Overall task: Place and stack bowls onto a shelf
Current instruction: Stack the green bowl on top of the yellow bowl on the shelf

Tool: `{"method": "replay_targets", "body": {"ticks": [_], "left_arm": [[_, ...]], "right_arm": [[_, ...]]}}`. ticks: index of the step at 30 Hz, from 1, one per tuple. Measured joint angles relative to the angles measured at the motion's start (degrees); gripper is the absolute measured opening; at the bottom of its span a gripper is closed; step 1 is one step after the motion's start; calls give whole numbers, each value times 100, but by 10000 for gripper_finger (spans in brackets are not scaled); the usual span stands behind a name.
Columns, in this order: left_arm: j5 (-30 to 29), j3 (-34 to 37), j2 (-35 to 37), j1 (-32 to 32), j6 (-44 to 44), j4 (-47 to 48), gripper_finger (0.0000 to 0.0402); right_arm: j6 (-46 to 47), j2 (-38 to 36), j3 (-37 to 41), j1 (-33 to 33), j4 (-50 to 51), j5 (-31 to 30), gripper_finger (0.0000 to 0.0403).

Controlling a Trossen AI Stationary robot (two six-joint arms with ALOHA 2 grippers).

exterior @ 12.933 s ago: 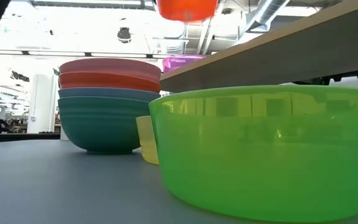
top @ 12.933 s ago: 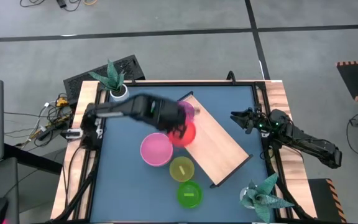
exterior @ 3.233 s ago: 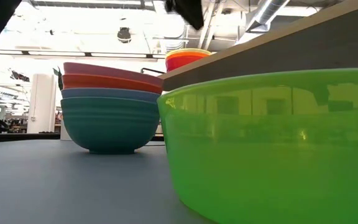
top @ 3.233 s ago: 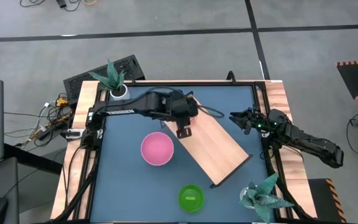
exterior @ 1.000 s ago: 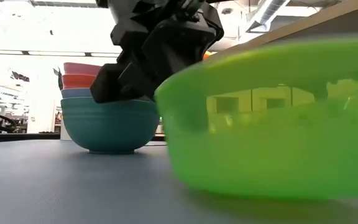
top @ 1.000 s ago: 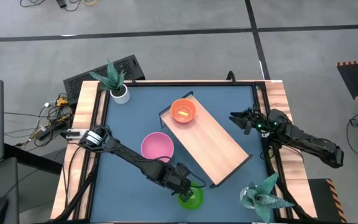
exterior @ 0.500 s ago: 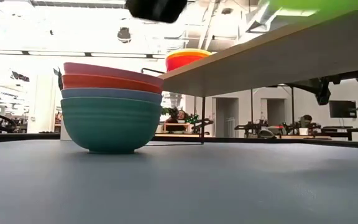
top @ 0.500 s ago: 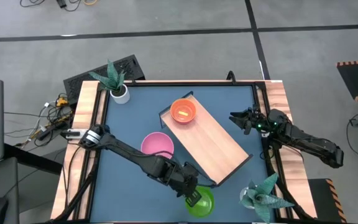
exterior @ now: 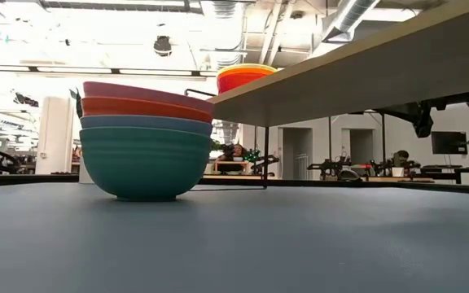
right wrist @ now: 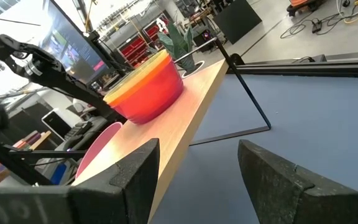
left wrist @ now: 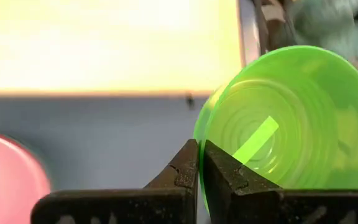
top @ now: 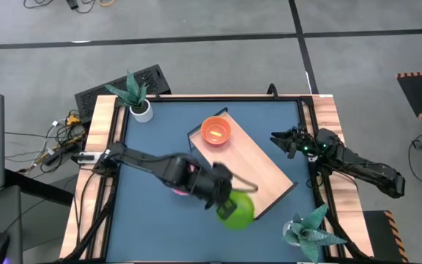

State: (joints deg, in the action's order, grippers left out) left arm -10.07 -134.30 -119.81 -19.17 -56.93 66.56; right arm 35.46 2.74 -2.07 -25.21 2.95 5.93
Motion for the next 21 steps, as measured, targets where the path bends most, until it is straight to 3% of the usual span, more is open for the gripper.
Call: {"method": "replay_targets", "body": {"ticks": [12, 17, 21], "left_arm": [[-1189, -64, 383, 1332, 386, 508, 0], [-1313, -72, 474, 1932, 410, 662, 0], [-1273, -63, 474, 2345, 416, 1389, 0]], "right_arm": [[7, -2, 0, 2, 1, 0, 245], [7, 0, 0, 4, -1, 0, 245], [6, -2, 0, 7, -1, 0, 245]]}}
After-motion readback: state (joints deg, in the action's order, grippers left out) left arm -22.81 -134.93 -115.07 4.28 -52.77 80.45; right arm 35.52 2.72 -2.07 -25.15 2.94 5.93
